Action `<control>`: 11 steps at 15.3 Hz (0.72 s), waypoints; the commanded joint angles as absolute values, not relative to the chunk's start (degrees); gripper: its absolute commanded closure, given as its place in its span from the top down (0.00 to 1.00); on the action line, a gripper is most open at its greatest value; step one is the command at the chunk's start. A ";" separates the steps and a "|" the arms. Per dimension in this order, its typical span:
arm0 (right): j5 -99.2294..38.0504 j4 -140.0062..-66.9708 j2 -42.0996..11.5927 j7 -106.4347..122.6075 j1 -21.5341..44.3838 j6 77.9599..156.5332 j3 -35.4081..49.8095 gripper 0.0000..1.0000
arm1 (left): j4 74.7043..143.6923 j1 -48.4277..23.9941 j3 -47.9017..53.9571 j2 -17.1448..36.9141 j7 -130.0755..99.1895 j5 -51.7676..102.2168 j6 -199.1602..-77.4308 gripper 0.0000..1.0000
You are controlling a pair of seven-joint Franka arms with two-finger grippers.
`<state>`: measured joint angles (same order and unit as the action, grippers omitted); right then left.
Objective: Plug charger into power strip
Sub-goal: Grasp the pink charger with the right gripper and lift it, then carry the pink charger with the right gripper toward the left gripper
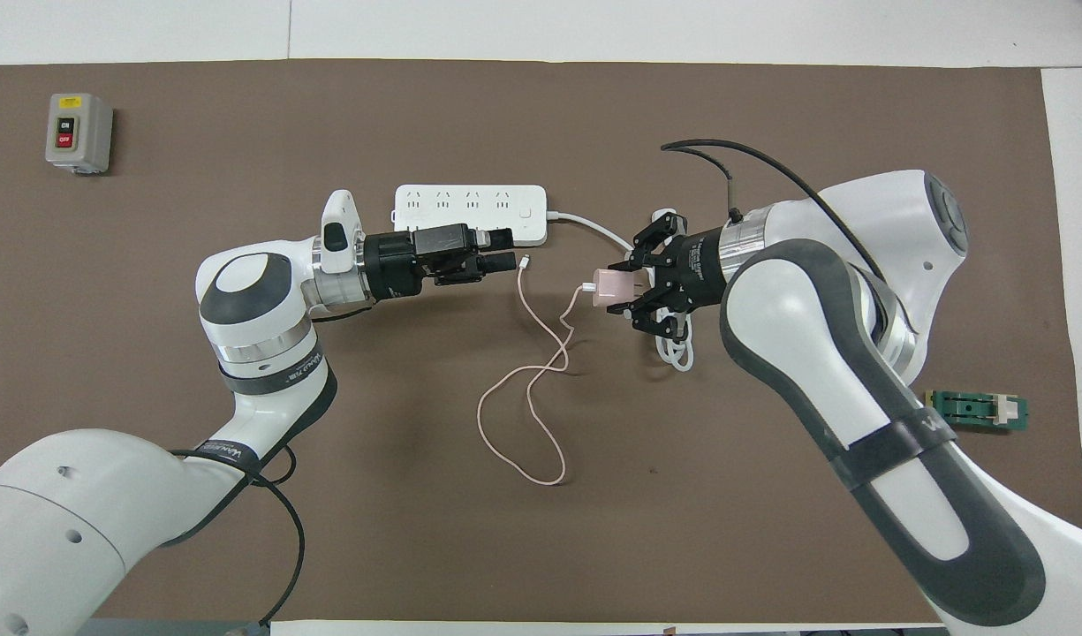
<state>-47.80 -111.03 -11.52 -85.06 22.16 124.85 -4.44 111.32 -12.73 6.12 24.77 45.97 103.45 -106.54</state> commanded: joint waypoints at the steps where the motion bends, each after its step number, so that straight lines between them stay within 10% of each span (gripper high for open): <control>1: -49.57 -111.36 -11.51 -86.74 25.04 128.31 -4.57 0.00 | 112.41 -13.89 5.10 23.91 47.98 104.68 -107.05 1.00; 11: -48.26 -105.22 -16.43 -88.07 26.72 129.30 -4.83 0.00 | 117.41 -14.15 4.66 20.67 48.96 104.33 -107.84 1.00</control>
<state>-49.24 -109.25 -13.83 -87.50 27.86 131.63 -4.70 113.01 -12.77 5.89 24.58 47.75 103.45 -106.68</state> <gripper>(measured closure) 0.533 0.000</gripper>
